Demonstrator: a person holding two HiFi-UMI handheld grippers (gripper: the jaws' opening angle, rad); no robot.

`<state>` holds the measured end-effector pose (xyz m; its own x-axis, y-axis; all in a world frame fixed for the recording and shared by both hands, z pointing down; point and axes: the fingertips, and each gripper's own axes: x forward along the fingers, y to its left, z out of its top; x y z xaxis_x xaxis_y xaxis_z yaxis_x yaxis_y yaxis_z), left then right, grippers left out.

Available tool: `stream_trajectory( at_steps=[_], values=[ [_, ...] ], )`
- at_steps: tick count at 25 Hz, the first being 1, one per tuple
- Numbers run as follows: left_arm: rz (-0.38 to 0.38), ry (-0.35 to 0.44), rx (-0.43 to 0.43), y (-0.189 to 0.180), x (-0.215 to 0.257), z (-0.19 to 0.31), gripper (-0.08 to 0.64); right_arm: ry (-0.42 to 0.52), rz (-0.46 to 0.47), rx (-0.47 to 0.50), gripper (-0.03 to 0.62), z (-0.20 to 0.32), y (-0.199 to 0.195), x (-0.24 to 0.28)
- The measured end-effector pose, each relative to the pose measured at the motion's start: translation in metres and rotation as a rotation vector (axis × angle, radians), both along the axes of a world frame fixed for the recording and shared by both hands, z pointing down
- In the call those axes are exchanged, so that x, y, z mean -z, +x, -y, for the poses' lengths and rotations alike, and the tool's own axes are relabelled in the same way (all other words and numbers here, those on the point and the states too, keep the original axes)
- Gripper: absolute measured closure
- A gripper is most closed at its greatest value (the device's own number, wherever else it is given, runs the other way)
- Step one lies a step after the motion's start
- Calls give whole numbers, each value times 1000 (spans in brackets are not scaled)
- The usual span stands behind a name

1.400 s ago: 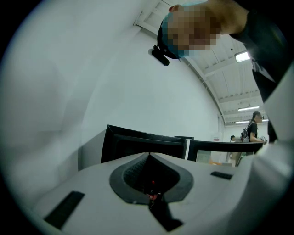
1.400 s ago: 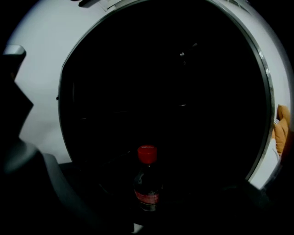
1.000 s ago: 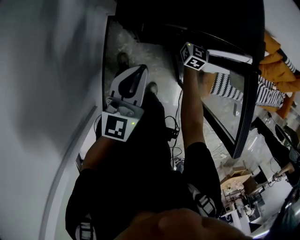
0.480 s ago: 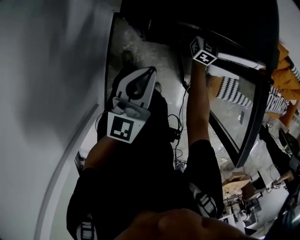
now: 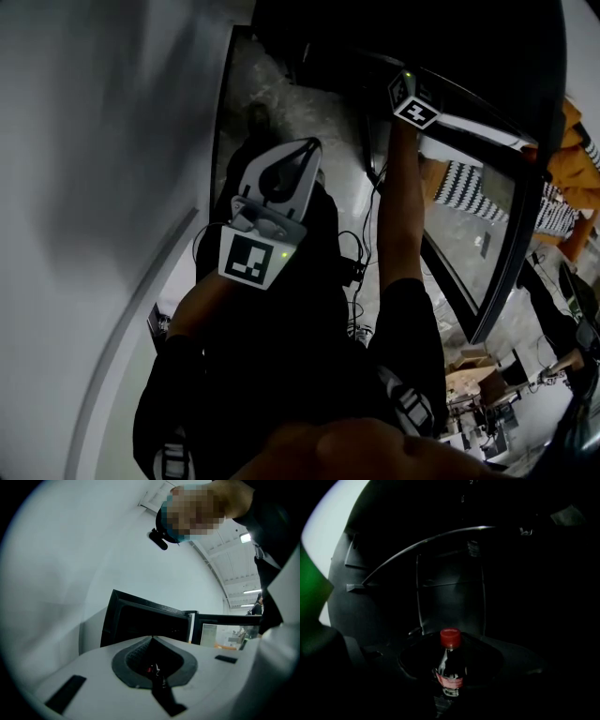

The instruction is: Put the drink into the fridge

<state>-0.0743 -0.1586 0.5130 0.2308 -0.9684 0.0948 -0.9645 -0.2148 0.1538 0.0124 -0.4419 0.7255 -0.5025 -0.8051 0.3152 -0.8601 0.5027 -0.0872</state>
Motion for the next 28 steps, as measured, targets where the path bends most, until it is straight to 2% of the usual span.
stream_trajectory(
  at_steps=[7,13,20,28],
  values=[
    [1,-4,-1,-1,-2,4,555,-11,-16,5,466,0,-4,-5],
    [3,-11,-3,-3,-4,6,555,-47,9,-1,466,-5,1,-19],
    [-6,-9,14,-7,-4,7,555,4,-16,1,466,-7,-1,-6],
    [-20,-11,28,-11,-2,4,555,13,-27,12,465,-10,-2,-8]
  ],
)
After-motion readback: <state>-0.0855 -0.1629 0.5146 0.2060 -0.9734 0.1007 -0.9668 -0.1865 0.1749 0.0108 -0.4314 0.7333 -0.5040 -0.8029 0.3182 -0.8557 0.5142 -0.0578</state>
